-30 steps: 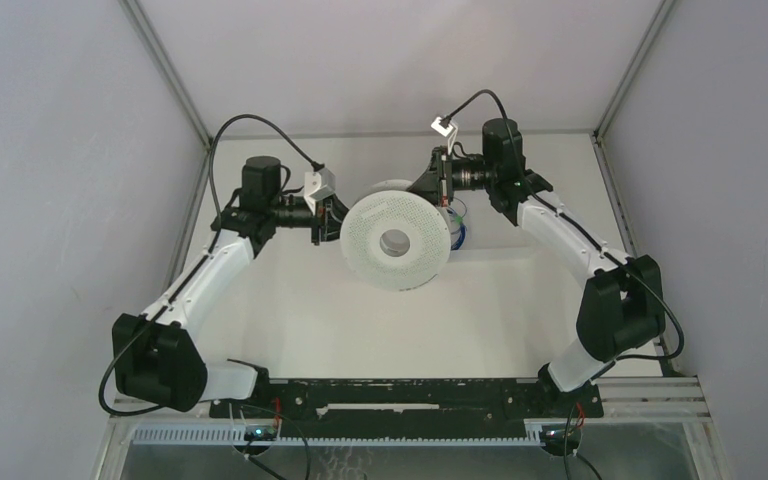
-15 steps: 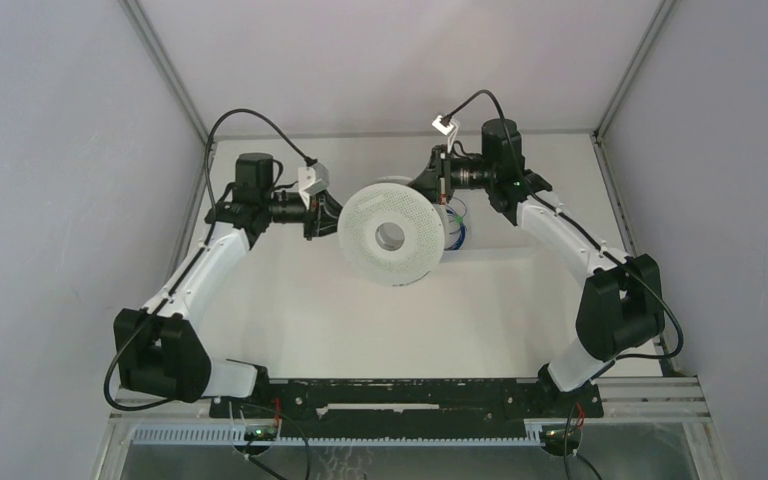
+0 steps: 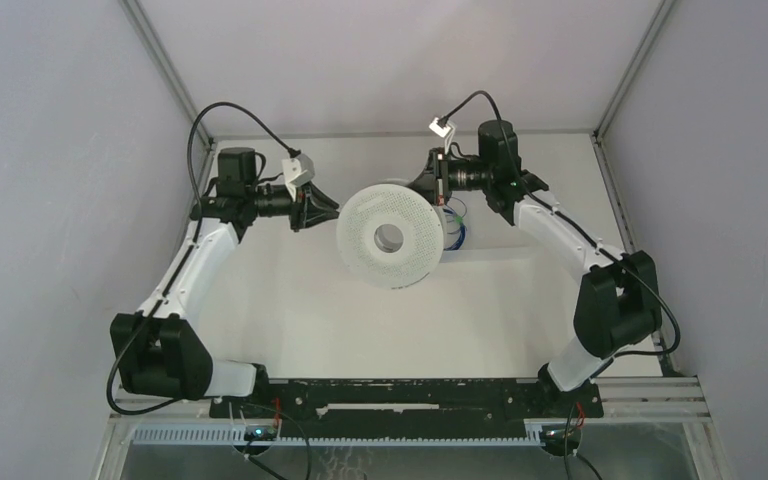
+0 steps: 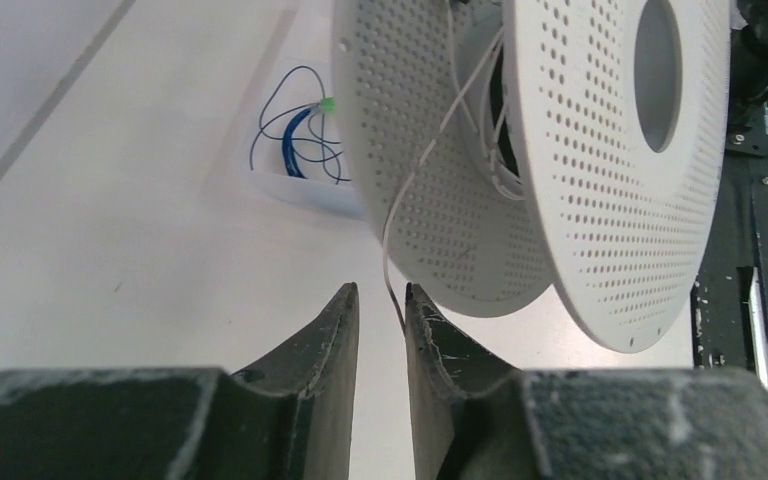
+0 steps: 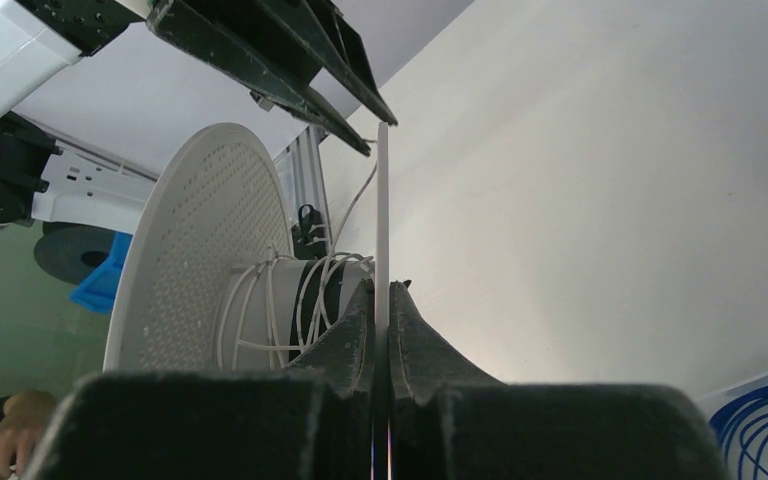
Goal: Wrap the cables
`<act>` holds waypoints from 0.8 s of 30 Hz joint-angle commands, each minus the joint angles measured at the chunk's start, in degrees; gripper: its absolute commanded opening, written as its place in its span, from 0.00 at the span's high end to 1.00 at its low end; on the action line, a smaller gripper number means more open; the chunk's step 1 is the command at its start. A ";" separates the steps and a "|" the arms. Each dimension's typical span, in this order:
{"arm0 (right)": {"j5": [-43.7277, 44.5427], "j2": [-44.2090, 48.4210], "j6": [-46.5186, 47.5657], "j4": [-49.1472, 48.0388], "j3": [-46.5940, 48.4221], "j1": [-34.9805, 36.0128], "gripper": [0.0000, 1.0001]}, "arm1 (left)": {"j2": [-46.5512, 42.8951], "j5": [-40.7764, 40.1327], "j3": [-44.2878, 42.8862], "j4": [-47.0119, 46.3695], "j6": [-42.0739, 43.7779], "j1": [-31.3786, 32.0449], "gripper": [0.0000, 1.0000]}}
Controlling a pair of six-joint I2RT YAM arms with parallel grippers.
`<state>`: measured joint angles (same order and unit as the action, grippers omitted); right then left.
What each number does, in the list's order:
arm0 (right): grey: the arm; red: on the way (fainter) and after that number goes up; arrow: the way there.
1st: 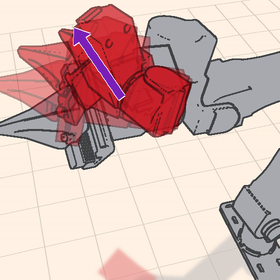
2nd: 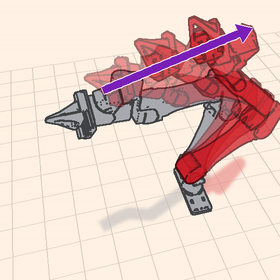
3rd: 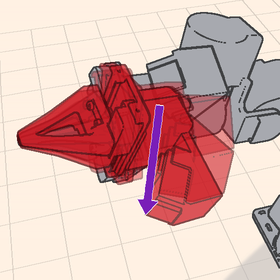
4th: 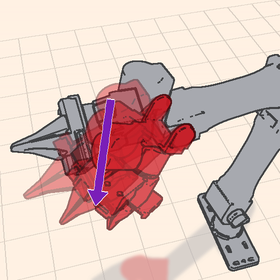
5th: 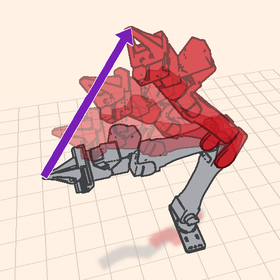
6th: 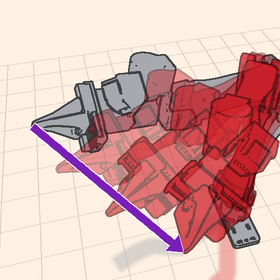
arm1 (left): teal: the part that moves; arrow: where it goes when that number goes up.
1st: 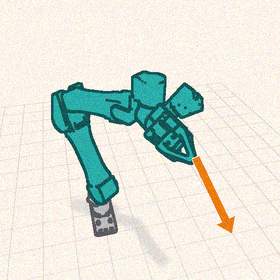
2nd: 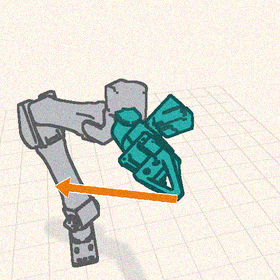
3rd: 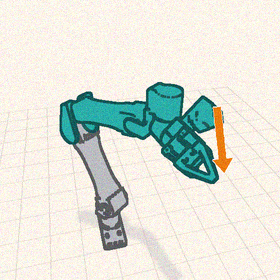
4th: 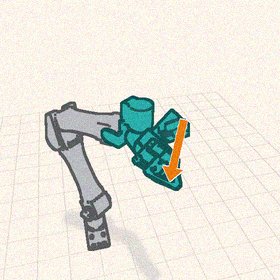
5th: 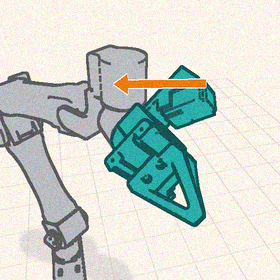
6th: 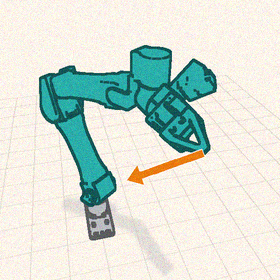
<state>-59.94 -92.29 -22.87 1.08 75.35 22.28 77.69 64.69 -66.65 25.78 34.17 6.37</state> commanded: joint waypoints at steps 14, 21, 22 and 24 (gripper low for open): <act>-0.40 -5.98 -11.12 -7.35 -0.21 1.74 1.00 | -4.14 -1.07 -4.39 3.04 3.63 -5.66 0.61; -0.09 -8.99 -13.26 -9.70 -0.16 2.74 1.00 | -4.81 -1.74 -5.69 4.50 3.18 -8.91 0.55; 0.09 -9.46 -13.72 -10.14 -0.17 2.87 1.00 | -4.87 -1.83 -5.80 4.73 3.18 -9.46 0.54; 0.45 -10.49 -14.57 -11.08 -0.14 3.06 1.00 | -5.06 -2.12 -6.07 4.88 2.74 -10.16 0.53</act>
<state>-58.96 -102.41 -33.26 -4.19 74.54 24.71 74.94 62.96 -68.64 30.13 36.49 -2.22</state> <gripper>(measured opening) 0.064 0.458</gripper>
